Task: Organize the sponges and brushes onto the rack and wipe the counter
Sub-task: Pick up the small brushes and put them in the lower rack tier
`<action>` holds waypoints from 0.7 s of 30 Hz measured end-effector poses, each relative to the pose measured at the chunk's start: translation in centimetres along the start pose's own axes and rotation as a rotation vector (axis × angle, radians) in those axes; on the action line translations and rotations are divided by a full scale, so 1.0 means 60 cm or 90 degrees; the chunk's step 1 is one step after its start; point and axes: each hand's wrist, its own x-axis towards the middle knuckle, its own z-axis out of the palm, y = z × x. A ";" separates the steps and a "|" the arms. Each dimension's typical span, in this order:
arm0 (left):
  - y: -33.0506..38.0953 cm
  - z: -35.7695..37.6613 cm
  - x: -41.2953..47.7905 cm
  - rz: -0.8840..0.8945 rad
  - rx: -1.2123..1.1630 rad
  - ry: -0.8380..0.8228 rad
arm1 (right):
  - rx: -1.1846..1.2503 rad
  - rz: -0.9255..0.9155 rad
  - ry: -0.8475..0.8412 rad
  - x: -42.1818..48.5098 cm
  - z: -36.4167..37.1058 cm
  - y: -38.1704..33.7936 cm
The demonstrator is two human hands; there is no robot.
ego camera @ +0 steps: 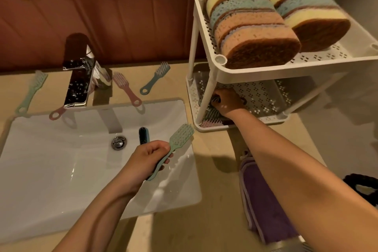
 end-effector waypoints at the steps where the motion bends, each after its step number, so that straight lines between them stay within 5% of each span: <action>1: 0.000 0.001 0.000 -0.001 -0.002 0.001 | 0.013 0.004 -0.009 0.004 0.005 0.000; 8: 0.007 0.011 0.004 -0.005 -0.010 -0.011 | 0.124 0.013 -0.015 0.013 0.017 0.000; 21: 0.000 0.019 0.000 -0.028 -0.031 -0.009 | 0.047 0.002 -0.028 -0.006 0.037 0.003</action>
